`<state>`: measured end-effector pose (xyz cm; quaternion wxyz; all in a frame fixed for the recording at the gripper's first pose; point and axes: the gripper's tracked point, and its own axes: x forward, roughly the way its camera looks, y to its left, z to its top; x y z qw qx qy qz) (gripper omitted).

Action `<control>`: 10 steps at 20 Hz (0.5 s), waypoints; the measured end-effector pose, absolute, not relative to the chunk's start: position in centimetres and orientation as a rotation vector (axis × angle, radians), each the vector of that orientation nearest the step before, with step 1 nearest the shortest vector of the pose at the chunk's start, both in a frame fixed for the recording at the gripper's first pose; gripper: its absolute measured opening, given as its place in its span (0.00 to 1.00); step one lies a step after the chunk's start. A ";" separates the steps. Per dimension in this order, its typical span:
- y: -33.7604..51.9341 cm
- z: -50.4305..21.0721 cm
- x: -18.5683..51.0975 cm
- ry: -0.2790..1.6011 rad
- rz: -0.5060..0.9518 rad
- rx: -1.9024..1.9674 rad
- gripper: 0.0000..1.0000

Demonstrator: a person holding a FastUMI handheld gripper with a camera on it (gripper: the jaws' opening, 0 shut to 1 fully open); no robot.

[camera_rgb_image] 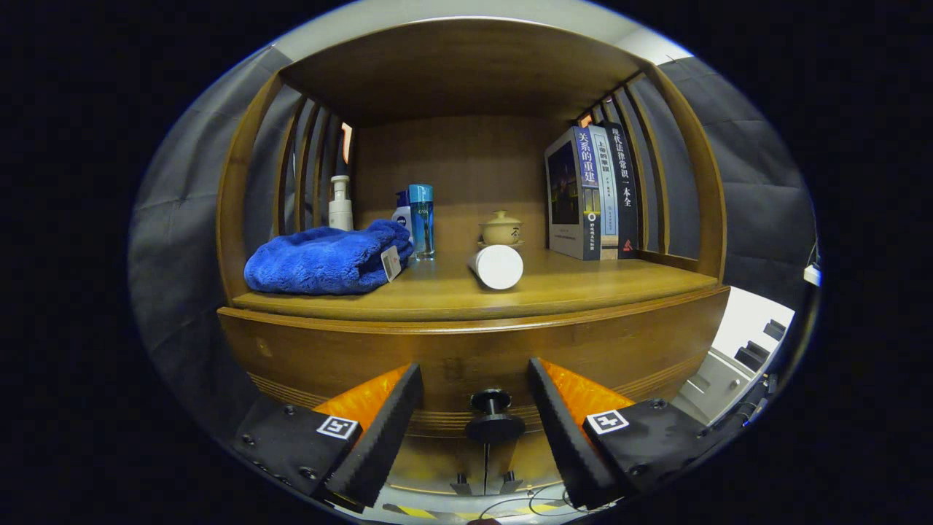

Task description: Pull open the drawer, take out the items inside it, and place them on the countertop above the cabinet.

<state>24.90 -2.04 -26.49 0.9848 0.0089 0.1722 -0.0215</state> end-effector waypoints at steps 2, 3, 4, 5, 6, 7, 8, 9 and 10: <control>-2.0 -26.4 25.0 0.342 -0.050 0.015 0.98; -2.1 -26.4 25.0 0.339 -0.047 0.006 0.98; -2.1 -26.5 25.1 0.338 -0.046 0.006 0.98; -2.2 -26.4 25.2 0.341 -0.047 0.007 0.98; -2.1 -26.5 25.1 0.356 -0.047 0.017 0.98; -2.2 -26.6 25.0 0.375 -0.051 0.029 0.98; -2.3 -26.3 24.6 0.384 -0.057 0.038 0.98; -2.5 -25.3 24.4 0.375 -0.060 0.053 0.98; -2.6 -24.2 23.9 0.358 -0.059 0.068 0.98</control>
